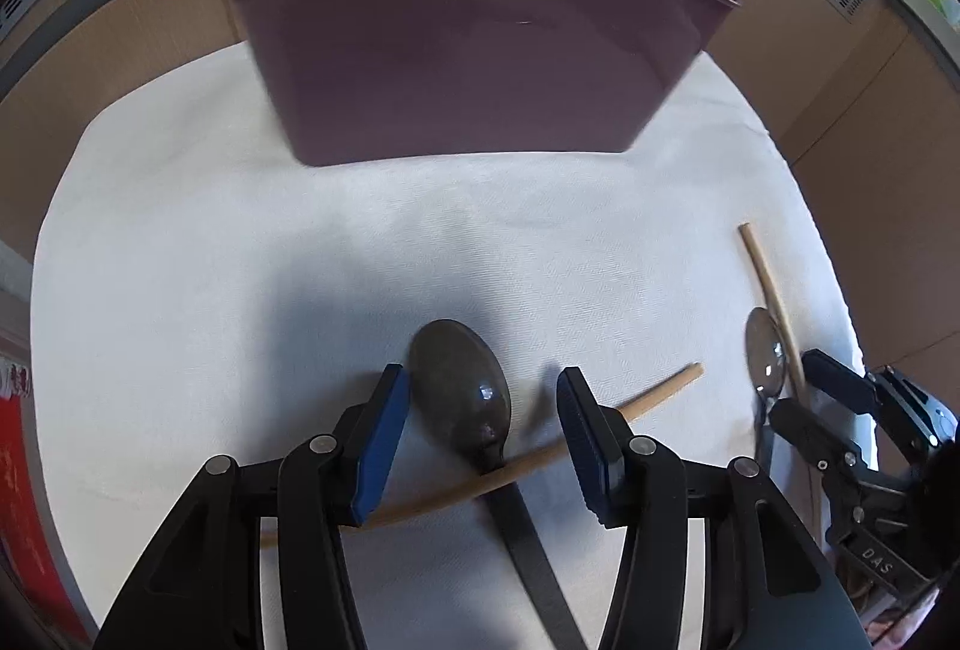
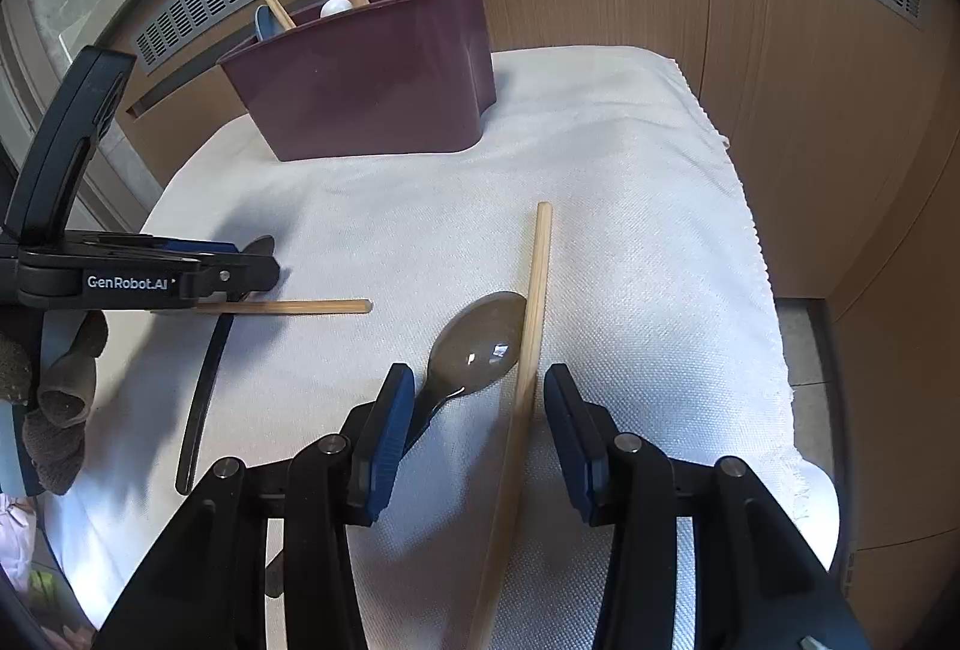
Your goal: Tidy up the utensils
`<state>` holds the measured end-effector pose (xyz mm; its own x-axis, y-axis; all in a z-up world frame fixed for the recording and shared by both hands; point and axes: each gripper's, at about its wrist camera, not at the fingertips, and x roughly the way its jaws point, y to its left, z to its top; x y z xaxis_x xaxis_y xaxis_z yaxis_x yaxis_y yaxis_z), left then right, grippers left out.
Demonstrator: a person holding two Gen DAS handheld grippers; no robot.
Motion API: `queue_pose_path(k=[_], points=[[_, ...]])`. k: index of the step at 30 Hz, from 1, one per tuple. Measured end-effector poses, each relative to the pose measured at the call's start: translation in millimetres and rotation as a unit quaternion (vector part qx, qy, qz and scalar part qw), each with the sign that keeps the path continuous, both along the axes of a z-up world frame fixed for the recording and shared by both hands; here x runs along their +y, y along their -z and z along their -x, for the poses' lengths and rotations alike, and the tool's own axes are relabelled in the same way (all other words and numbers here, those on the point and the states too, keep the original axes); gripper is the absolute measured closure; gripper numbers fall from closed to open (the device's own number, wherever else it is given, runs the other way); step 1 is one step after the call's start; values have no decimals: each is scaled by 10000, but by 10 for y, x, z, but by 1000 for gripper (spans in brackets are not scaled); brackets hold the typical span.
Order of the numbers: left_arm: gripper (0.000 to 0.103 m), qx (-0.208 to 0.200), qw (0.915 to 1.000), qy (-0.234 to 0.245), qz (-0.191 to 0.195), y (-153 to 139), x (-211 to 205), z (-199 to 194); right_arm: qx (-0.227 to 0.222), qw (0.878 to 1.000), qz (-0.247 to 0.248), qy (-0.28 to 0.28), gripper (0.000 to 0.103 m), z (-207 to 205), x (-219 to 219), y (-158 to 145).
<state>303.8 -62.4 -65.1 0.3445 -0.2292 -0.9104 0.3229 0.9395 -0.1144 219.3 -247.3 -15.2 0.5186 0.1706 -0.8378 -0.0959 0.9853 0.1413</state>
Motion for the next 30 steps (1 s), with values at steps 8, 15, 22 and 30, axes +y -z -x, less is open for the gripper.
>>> queue_pose_path(k=[8,15,22,30], points=[[68,-393,9963,682,-339,-23,-133,394,-64,9993,370,31,58,-127,-14,-76],[67,-245,9963,738,-368,-73,-8,600,296,9985,455,26,71,-465,10,1],[66,-73,9957,818,-437,-98,3,658,360,9979,468,-266,95,-463,127,18],[59,-53,9929,991,-659,-103,-124,688,278,9990,220,-289,97,-309,22,-81]])
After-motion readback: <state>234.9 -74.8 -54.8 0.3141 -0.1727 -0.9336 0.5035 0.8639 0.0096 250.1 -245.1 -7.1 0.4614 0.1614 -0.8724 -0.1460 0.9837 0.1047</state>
